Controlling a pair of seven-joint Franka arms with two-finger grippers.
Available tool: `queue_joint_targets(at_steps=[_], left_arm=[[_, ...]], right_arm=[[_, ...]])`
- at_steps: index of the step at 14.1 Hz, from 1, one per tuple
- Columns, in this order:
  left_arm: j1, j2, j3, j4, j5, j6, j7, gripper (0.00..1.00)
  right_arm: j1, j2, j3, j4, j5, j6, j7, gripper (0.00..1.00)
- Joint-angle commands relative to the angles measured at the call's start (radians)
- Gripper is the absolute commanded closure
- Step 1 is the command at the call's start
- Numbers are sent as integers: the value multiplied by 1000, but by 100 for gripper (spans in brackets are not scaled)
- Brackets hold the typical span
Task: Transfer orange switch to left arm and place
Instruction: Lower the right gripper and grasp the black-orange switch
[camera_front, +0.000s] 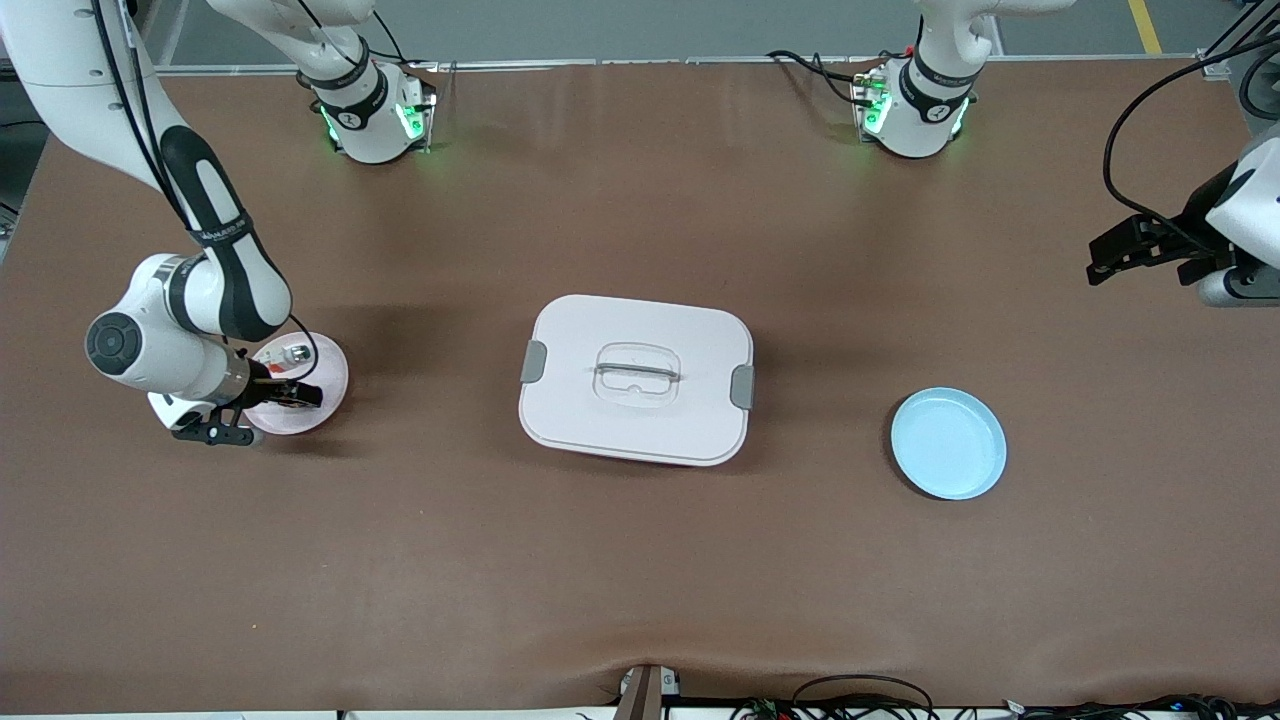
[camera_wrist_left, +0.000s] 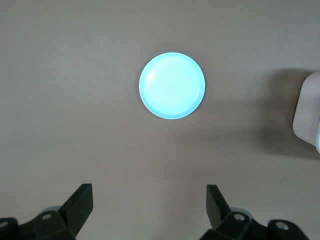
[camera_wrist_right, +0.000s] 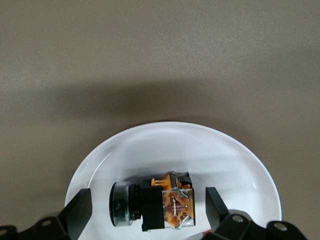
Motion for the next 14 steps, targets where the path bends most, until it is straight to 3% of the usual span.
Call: queue_joint_targets(at_steps=[1, 12, 14], left_arm=[[-1, 2, 5, 17, -16, -14, 11, 0], [-1, 2, 5, 17, -16, -14, 11, 0], [-1, 2, 5, 17, -16, -14, 11, 0]], right_arm=[[-10, 2, 6, -4, 7, 10, -16, 0], [-24, 2, 6, -26, 7, 5, -79, 0], [-27, 2, 6, -24, 7, 5, -91, 17]])
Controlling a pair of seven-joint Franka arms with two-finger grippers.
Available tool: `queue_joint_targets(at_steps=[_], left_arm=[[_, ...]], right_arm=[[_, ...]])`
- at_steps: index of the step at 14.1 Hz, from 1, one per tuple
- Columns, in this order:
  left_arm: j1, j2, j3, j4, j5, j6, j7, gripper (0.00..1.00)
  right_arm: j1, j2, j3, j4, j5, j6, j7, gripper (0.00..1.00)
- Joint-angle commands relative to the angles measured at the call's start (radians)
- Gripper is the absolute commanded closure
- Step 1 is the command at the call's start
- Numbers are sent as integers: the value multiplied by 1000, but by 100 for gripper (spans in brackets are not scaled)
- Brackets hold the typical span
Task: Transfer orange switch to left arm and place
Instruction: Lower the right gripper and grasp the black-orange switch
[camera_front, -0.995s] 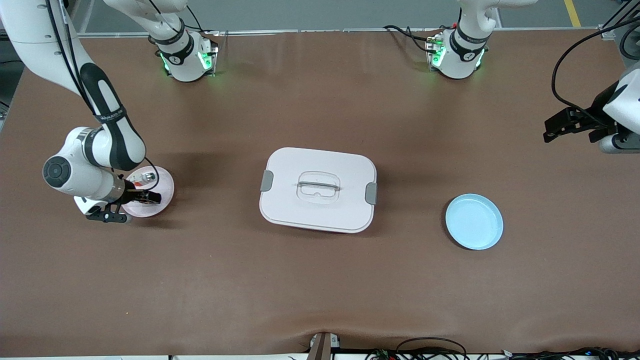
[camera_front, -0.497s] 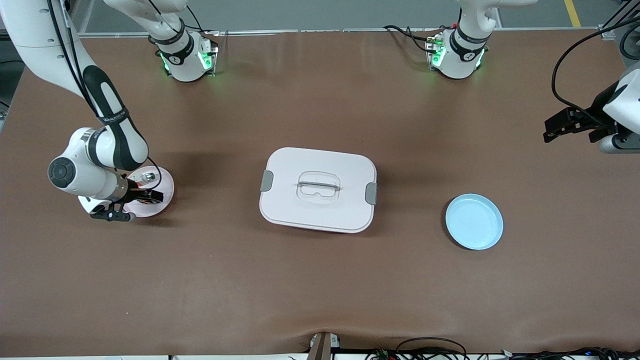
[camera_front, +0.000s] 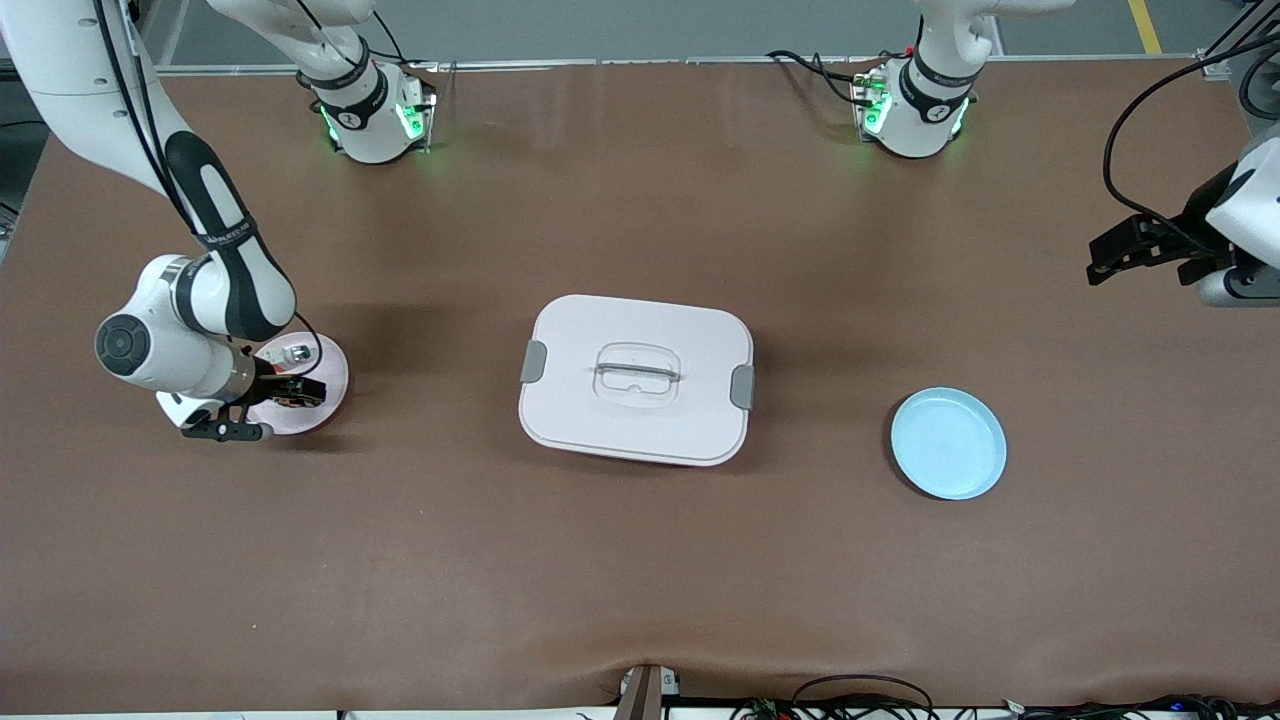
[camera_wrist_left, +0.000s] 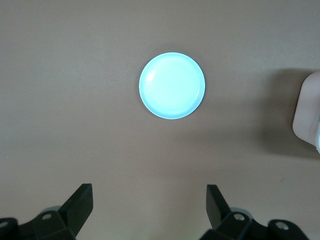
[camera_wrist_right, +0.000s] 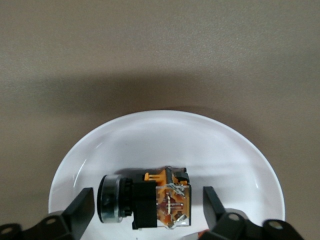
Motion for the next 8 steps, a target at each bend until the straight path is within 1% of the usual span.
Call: queue_joint_targets(at_steps=[1, 2, 3, 4, 5, 6, 8], left_arm=[[-1, 2, 5, 17, -16, -14, 11, 0], [-1, 2, 5, 17, -16, -14, 11, 0], [-1, 2, 5, 17, -16, -11, 11, 0], [-1, 2, 5, 17, -16, -11, 11, 0], [-1, 2, 5, 17, -16, -11, 11, 0], [-1, 2, 5, 17, -16, -11, 11, 0], [-1, 2, 5, 17, -16, -11, 11, 0]], right_arm=[[-20, -7, 9, -6, 7, 0, -31, 25], [-20, -6, 9, -4, 7, 0, -31, 33], [-20, -6, 9, -4, 7, -1, -31, 46], [-20, -7, 9, -3, 7, -1, -29, 64], [-20, -6, 9, -1, 7, -3, -25, 86], [-18, -6, 9, 0, 7, -4, -17, 100], [-17, -12, 10, 3, 8, -24, -12, 100]])
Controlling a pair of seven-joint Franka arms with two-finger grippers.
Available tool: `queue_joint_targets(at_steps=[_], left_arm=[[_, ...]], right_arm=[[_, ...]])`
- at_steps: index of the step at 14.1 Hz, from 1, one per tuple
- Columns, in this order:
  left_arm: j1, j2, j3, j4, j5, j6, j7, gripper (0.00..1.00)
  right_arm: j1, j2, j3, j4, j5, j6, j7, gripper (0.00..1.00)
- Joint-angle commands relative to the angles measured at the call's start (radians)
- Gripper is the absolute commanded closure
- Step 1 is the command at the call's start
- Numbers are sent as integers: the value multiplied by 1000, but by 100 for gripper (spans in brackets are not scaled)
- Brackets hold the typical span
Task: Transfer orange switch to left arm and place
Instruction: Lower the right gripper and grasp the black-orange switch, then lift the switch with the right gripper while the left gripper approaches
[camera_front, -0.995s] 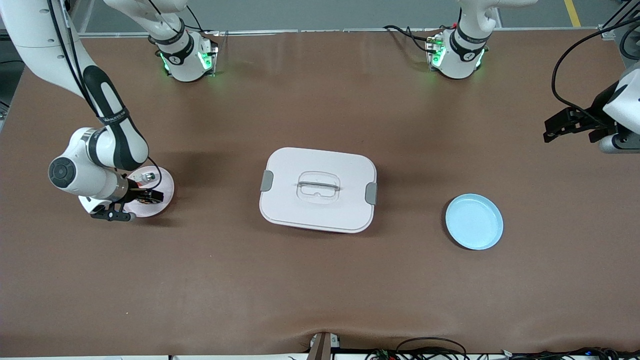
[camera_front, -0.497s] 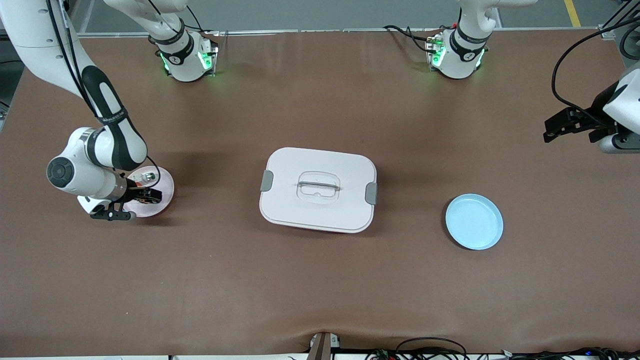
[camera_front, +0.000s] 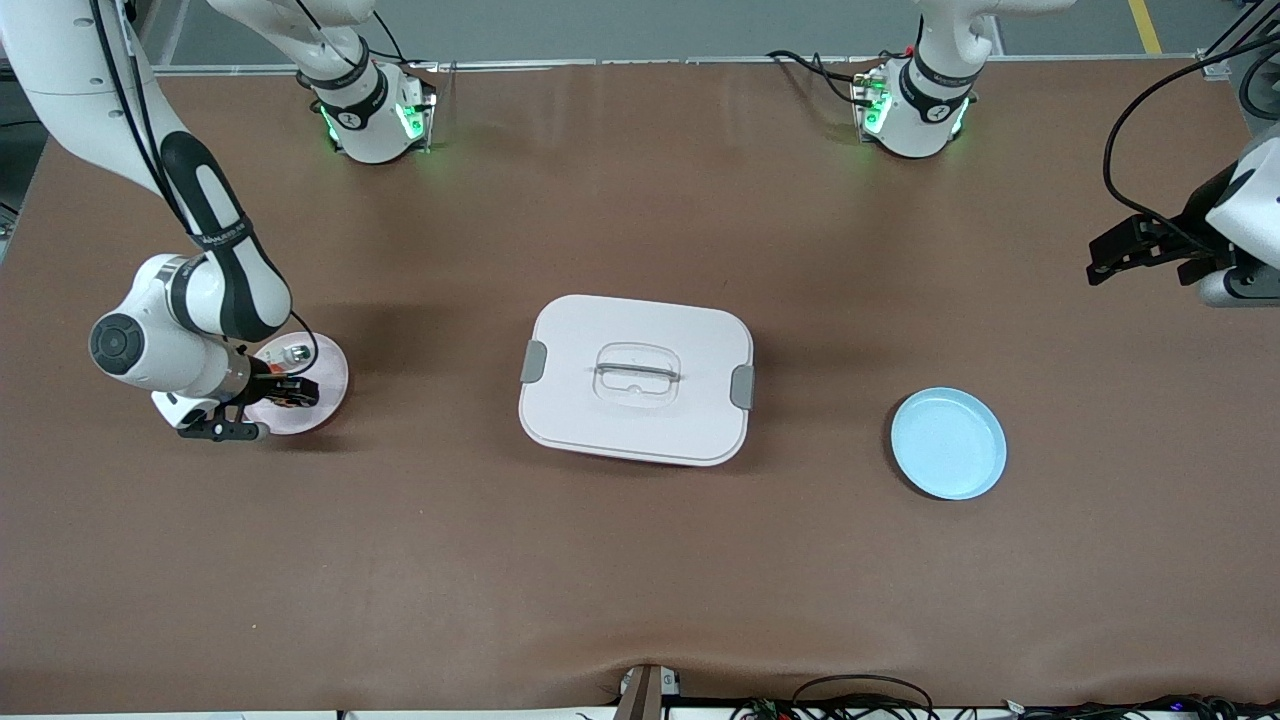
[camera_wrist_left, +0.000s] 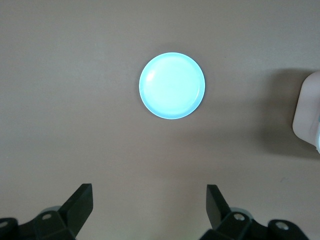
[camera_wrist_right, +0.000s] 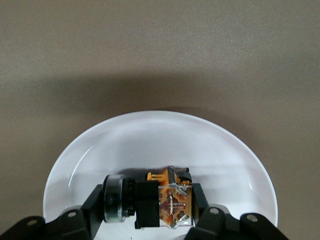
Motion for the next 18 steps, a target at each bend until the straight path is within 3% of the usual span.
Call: queue_joint_targets(at_steps=[1, 2, 5, 8, 11, 14, 18], left_arm=[[-1, 2, 5, 17, -16, -11, 11, 0], [-1, 2, 3, 17, -17, -11, 11, 0], [0, 4, 6, 79, -104, -11, 17, 0], [-6, 10, 3, 129, -253, -9, 23, 0], [-18, 10, 0, 156, -382, -4, 23, 0], [-3, 30, 3, 156, -555, -4, 23, 0], [-24, 64, 0, 155, -673, 52, 22, 0]], right_arm=[[-12, -16, 13, 16, 8, -57, 16, 100], [-11, -25, 14, 42, 13, -114, 30, 100], [0, -51, 14, 115, 159, -310, 40, 100], [14, -87, 16, 122, 246, -389, 82, 100], [80, -146, 16, 125, 279, -458, 255, 100], [136, -191, 16, 155, 373, -533, 439, 100], [264, -222, 16, 212, 407, -545, 761, 100]])
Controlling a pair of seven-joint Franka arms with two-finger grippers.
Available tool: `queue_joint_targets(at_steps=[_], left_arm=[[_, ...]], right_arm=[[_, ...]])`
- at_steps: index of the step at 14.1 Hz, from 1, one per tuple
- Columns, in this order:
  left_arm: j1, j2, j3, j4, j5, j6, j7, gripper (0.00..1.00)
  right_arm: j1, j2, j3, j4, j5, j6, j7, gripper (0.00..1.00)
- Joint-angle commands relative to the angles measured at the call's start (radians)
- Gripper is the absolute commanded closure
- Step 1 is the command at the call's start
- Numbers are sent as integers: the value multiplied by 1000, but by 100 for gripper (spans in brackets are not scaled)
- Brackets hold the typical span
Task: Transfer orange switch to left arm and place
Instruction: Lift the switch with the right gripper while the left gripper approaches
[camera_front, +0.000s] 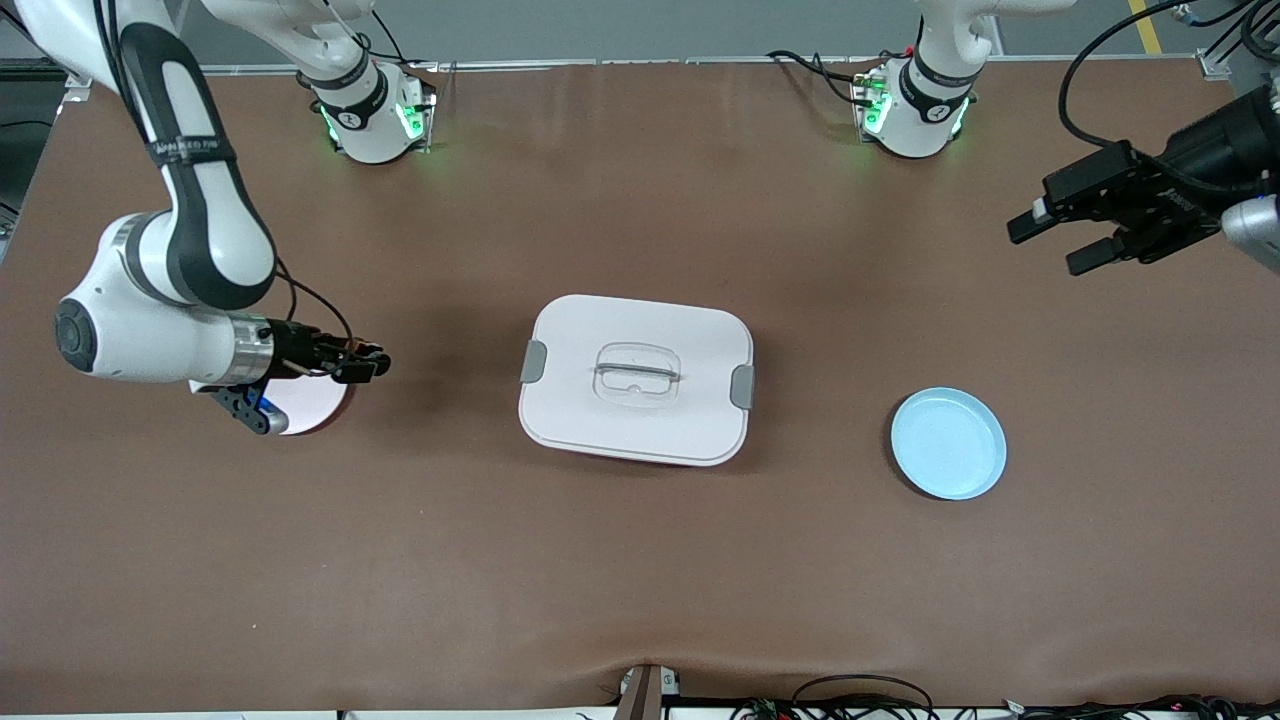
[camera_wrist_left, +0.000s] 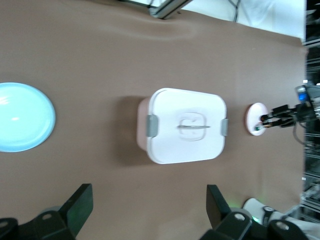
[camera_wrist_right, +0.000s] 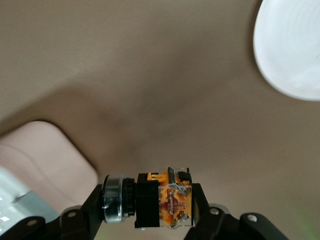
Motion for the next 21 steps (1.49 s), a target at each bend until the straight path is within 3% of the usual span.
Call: queue_joint_targets(at_steps=[1, 8, 12, 17, 21], left_arm=[[-29, 40, 2, 19, -104, 41, 15, 0], [-208, 178, -21, 16, -248, 241, 4, 0], [-313, 261, -21, 10, -316, 392, -5, 0], [-428, 324, -21, 10, -370, 587, -13, 0], [-476, 363, -21, 12, -383, 661, -20, 0]], right_arm=[[90, -18, -8, 38, 34, -9, 202, 100], [207, -7, -8, 207, 199, -2, 576, 100], [273, 24, -8, 354, 199, 6, 814, 100], [334, 66, -10, 386, 224, 161, 980, 100], [360, 155, -10, 521, 224, 169, 1105, 100]])
